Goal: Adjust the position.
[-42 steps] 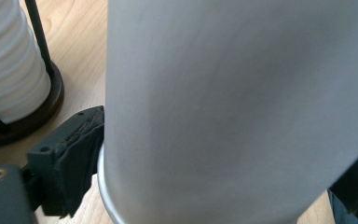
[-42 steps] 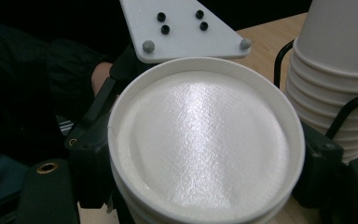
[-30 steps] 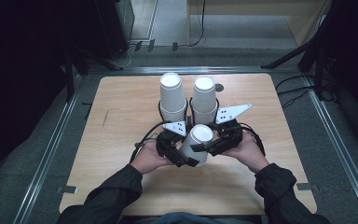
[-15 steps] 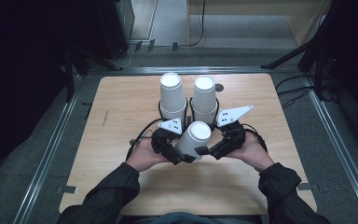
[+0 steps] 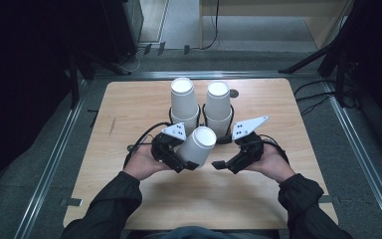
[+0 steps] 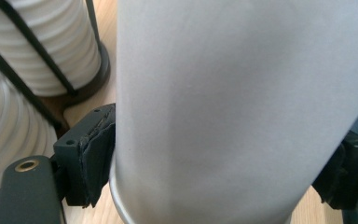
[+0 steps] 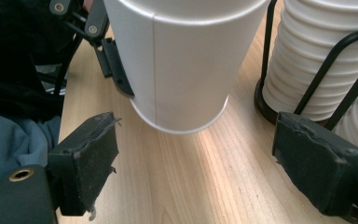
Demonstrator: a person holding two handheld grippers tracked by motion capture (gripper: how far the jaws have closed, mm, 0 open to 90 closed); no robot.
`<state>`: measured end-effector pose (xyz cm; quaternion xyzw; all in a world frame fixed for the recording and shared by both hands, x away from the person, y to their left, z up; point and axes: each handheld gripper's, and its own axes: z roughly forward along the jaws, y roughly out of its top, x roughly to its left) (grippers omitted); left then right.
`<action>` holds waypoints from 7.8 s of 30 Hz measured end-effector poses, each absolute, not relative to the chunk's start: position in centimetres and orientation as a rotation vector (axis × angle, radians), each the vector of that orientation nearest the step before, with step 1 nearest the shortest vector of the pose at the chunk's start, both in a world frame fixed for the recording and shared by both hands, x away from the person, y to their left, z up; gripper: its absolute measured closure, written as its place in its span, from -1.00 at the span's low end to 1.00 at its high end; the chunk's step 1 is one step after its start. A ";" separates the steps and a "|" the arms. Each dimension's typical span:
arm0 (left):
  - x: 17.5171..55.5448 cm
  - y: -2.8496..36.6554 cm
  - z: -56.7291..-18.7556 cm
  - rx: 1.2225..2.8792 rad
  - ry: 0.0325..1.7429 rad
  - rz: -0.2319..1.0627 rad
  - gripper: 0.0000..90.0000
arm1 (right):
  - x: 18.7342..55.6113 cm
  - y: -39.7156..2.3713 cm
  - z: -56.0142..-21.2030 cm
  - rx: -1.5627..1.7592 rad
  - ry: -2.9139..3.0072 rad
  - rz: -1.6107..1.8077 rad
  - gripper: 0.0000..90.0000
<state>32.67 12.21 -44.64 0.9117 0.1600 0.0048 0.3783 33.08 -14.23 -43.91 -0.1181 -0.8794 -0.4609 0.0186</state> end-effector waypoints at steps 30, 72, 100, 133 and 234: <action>32.7 8.7 -47.8 2.594 0.351 -0.054 -0.69 | 33.3 -11.7 -44.9 -0.230 -2.813 -1.291 -0.66; 32.9 13.0 -45.5 2.165 0.449 -0.024 -1.00 | 33.8 -15.3 -43.1 -0.359 -2.683 -1.540 -0.47; 32.2 11.7 -45.3 2.129 0.340 -0.072 -0.72 | 33.3 -14.6 -42.0 -0.282 -2.536 -1.658 -0.45; 33.4 14.0 -43.9 2.358 0.435 0.033 -0.71 | 33.9 -15.7 -43.9 -0.361 -2.750 -1.456 -0.66; 32.0 12.4 -43.2 2.114 0.328 -0.088 -0.72 | 32.7 -13.2 -43.8 -0.189 -2.712 -1.471 -0.69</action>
